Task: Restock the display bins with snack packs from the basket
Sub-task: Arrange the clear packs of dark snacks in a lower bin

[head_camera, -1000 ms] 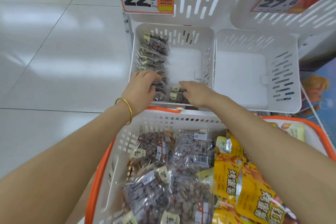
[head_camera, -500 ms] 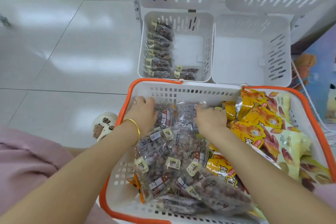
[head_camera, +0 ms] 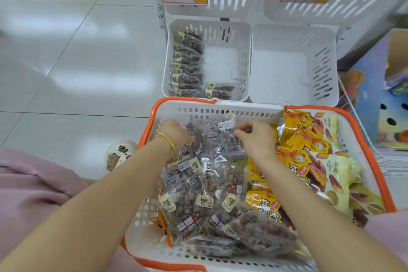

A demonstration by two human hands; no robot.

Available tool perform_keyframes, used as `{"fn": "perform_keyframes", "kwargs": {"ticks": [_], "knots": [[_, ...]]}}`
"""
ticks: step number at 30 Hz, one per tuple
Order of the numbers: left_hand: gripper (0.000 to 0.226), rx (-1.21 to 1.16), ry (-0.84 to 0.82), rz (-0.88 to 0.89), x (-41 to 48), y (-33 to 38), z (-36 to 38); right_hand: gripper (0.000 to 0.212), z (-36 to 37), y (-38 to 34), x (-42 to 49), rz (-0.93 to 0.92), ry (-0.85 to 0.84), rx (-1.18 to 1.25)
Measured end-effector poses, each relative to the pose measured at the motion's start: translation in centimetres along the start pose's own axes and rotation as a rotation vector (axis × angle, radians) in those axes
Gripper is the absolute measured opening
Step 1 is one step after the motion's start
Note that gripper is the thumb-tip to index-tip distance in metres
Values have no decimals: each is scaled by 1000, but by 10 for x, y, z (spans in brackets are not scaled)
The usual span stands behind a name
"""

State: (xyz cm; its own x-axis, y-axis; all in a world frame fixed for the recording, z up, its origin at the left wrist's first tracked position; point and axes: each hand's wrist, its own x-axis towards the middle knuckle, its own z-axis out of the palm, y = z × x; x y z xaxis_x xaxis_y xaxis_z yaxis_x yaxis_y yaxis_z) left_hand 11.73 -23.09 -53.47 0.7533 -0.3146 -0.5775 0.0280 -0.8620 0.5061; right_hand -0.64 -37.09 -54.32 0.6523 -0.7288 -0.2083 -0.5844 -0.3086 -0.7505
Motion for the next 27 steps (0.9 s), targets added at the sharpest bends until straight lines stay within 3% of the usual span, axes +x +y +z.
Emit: {"fn": "perform_keyframes", "kwargs": {"ticks": [6, 9, 12, 17, 22, 25, 27], "knots": [[23, -372, -59, 81, -19, 21, -32, 11, -35, -17, -35, -186, 292, 231], [15, -720, -234, 77, -37, 36, -43, 21, -34, -29, -49, -298, 215, 282], [26, -962, -350, 76, -46, 44, -41, 24, -26, -36, -58, -370, 32, 390], [44, -1008, -365, 87, -51, 44, -35, 33, -30, -23, -58, -397, -131, 441], [43, -955, -464, 311, -63, 50, -34, 50, -31, -23, -49, -474, -72, 147], [47, -905, -382, 376, -61, 49, -25, 58, -29, -30, -48, -562, -17, 0], [51, -911, -321, 341, -57, 46, -22, 60, -30, -32, -48, -563, -20, 50]]}}
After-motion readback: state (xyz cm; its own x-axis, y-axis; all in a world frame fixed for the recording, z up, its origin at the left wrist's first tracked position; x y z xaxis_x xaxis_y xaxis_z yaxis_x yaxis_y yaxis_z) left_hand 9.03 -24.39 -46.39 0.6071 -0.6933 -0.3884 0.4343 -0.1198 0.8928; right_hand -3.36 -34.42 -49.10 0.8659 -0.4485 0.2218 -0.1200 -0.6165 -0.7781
